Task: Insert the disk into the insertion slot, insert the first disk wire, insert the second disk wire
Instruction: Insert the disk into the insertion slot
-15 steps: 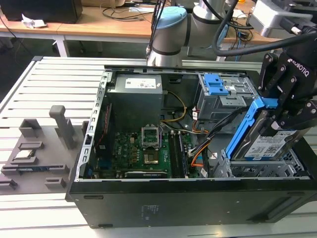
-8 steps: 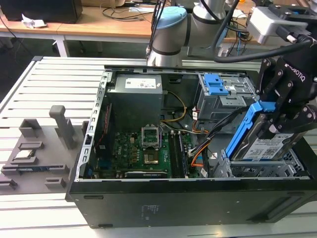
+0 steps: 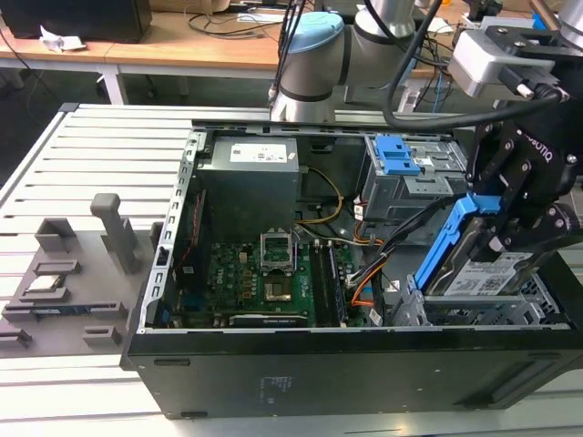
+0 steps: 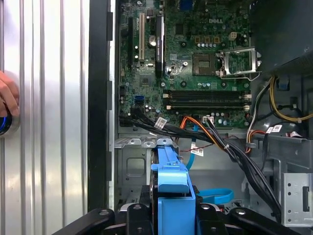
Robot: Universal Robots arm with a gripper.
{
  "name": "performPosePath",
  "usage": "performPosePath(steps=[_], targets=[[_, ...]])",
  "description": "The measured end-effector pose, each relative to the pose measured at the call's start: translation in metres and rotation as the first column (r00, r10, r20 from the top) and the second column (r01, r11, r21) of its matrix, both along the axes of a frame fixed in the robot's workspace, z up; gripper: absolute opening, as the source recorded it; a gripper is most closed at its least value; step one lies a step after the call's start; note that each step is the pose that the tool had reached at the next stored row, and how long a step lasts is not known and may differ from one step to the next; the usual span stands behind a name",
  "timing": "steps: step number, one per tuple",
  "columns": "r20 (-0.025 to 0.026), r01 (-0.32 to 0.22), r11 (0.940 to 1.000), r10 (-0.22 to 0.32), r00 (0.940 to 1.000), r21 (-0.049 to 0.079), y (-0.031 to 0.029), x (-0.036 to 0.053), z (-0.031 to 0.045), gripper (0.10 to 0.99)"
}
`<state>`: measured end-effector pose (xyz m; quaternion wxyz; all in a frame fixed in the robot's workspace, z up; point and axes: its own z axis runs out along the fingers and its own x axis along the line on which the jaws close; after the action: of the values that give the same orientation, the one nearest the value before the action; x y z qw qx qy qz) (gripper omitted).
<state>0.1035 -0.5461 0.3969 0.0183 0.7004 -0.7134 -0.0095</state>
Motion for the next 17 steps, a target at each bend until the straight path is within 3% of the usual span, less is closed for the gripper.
performPosePath(steps=[5,6,7,8,11,12,13,17], targets=[[0.0001,0.000,1.0000,0.000,1.0000,0.000,0.0000,0.0000,-0.0002,0.373],[0.0000,0.000,1.0000,0.000,1.0000,0.000,0.0000,0.0000,-0.0002,0.435],[0.0000,0.000,1.0000,0.000,1.0000,0.000,0.0000,0.0000,-0.0002,0.435],[0.0000,0.000,1.0000,0.000,1.0000,0.000,0.0000,0.0000,-0.0002,0.420],[0.0000,0.000,1.0000,0.000,1.0000,0.000,0.0000,0.0000,-0.0001,0.173],[0.0000,0.000,1.0000,0.000,1.0000,0.000,0.0000,0.0000,-0.0001,0.173],[0.0000,0.000,1.0000,0.000,1.0000,0.000,0.0000,0.0000,-0.0001,0.106],[0.0000,0.000,1.0000,0.000,1.0000,0.000,0.0000,0.0000,0.0000,0.106]])
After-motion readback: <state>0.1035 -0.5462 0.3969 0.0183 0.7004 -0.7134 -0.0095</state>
